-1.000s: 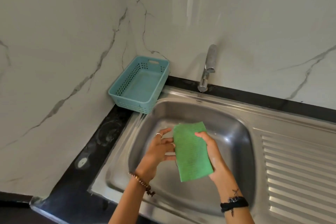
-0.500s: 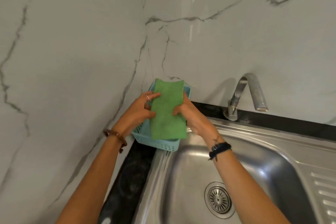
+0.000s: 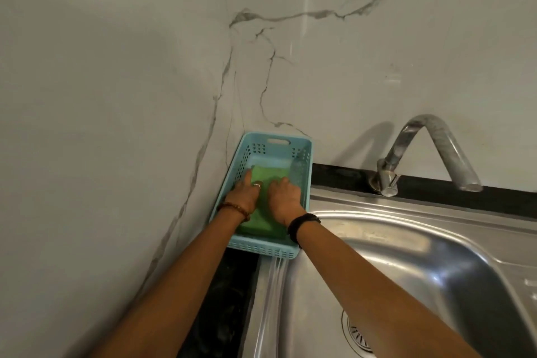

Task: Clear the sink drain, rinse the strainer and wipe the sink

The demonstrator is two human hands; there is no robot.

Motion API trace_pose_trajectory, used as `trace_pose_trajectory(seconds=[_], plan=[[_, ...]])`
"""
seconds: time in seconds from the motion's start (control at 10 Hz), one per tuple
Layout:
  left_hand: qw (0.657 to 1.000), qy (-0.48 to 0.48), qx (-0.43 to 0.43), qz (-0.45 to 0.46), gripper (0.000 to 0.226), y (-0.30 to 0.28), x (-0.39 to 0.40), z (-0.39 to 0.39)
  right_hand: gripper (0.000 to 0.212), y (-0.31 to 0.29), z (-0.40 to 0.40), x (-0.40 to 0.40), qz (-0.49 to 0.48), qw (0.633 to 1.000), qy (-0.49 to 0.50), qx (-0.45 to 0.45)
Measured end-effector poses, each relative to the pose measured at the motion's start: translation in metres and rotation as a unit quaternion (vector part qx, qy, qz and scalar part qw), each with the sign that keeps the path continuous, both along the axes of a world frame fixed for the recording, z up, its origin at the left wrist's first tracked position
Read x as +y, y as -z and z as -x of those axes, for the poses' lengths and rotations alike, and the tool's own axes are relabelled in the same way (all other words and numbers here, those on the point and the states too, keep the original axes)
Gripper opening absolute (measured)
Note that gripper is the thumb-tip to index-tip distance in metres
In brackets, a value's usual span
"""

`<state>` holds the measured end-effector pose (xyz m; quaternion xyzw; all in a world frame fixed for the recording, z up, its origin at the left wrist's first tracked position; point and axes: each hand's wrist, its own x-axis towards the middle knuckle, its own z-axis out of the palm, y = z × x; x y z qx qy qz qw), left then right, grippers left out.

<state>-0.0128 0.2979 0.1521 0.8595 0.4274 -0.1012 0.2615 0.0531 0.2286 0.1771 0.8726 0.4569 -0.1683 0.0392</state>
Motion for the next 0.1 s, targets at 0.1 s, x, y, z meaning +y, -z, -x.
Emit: trace_pose_trajectory(seconds=[0.1], plan=[[0.996,-0.009,-0.053,-0.077,0.040,-0.0132,-0.0117,-0.0003,0.026,-0.0201,0.0031,-0.0035,-0.106,0.994,0.000,0.009]])
